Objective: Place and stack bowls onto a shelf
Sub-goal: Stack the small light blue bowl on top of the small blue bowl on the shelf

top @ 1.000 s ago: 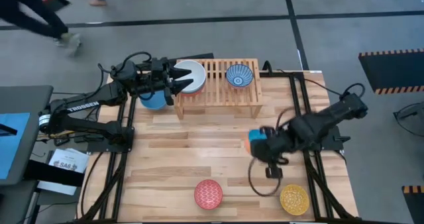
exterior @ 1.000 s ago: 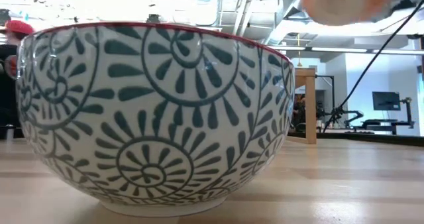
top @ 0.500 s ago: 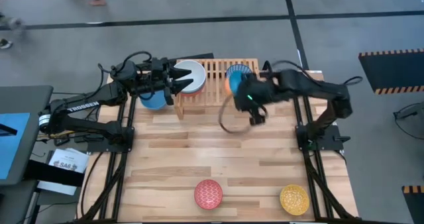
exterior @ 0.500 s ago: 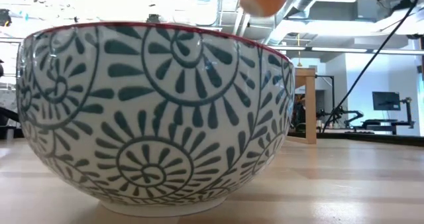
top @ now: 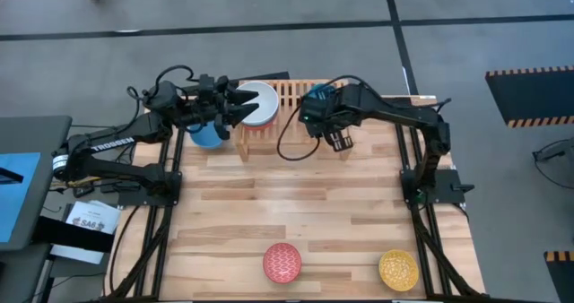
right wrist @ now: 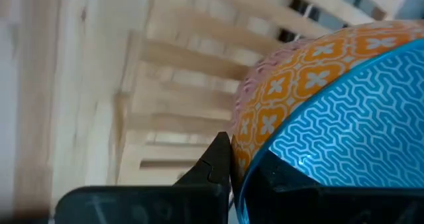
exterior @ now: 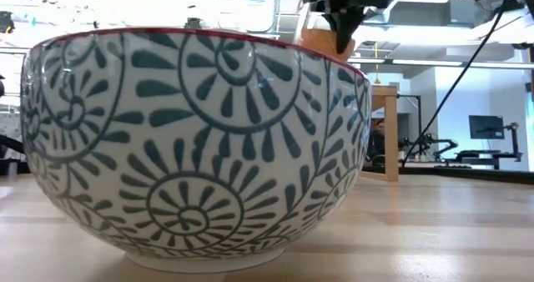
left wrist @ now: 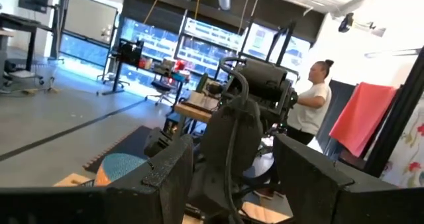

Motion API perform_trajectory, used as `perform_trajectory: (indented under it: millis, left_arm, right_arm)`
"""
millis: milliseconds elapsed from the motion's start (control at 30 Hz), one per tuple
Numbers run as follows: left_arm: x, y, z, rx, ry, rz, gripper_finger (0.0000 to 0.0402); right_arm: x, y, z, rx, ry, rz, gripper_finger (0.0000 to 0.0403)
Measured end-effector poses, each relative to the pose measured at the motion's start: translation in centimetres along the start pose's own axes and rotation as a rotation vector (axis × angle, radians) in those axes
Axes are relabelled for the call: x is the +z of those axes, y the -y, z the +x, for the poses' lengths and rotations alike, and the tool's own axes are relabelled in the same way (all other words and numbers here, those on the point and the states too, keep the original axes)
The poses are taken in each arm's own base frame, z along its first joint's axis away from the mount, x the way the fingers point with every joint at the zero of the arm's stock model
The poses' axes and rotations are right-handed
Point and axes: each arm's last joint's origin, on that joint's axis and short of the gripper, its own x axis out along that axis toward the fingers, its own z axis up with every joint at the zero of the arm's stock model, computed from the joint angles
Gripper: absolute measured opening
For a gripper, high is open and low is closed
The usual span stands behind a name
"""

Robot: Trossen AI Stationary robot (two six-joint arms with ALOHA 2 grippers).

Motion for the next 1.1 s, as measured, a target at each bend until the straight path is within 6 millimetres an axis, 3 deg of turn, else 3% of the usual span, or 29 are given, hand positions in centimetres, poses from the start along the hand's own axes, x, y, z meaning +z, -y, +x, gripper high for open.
perform_trajectory:
  millis: [400,733,933,1100]
  left_arm:
    - [0.0,0.0,0.0,0.003,0.000,-0.001,0.0195]
    - [0.0,0.0,0.0,0.006,0.000,-0.001,0.0195]
    - [0.0,0.0,0.0,0.006,0.000,-0.001,0.0195]
    - [0.0,0.0,0.0,0.006,0.000,-0.001,0.0195]
  right_arm:
    - [-1.5,2.3,0.7,0.017,0.035,0.103,0.0037]
    - [-0.2,2.7,3.7,0.087,-0.011,0.086,0.0037]
    - [-0.1,2.9,4.4,0.088,-0.034,0.090,0.0037]
    - [-0.1,2.9,4.4,0.093,-0.033,0.114,0.0070]
